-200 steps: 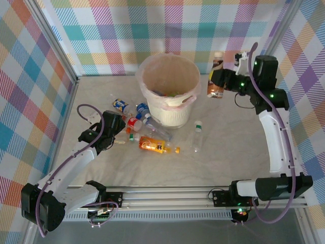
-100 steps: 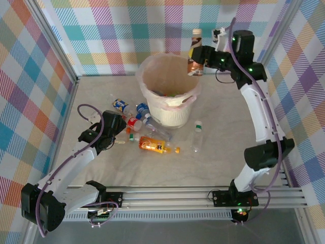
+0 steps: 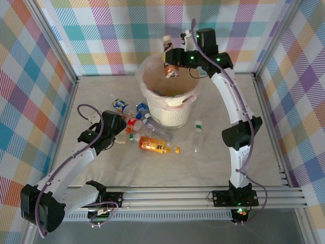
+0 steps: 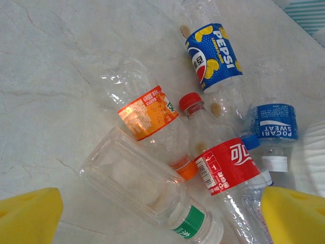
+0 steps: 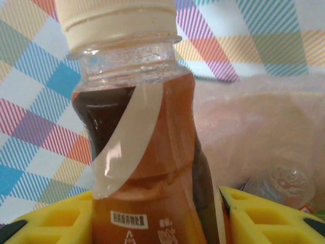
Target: Put the plastic bottles in the bin
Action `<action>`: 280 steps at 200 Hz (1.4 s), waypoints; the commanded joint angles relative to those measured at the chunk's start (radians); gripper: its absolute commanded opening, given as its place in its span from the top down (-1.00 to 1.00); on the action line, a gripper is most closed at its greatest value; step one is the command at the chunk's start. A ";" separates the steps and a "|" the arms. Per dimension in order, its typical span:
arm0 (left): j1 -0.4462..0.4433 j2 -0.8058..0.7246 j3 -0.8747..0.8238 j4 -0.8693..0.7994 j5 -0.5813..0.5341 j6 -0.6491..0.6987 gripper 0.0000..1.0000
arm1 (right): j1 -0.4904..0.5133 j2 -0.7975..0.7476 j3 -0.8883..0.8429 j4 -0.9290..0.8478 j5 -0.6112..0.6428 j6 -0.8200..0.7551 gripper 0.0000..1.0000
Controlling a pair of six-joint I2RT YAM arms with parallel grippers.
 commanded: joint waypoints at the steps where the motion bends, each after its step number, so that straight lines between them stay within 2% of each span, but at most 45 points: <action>1: 0.013 -0.023 -0.013 0.012 -0.008 0.012 -1.00 | 0.018 0.030 0.036 -0.061 0.015 -0.038 0.12; 160: 0.013 -0.045 -0.015 -0.013 -0.027 0.005 -1.00 | 0.049 0.122 0.001 -0.194 0.160 -0.138 -0.01; 205: 0.013 -0.043 -0.020 -0.013 -0.029 0.003 -1.00 | 0.052 0.150 0.001 -0.204 0.165 -0.142 -0.16; 280: 0.014 -0.041 -0.028 -0.016 -0.032 -0.010 -1.00 | 0.058 0.171 0.012 -0.218 0.176 -0.150 -0.67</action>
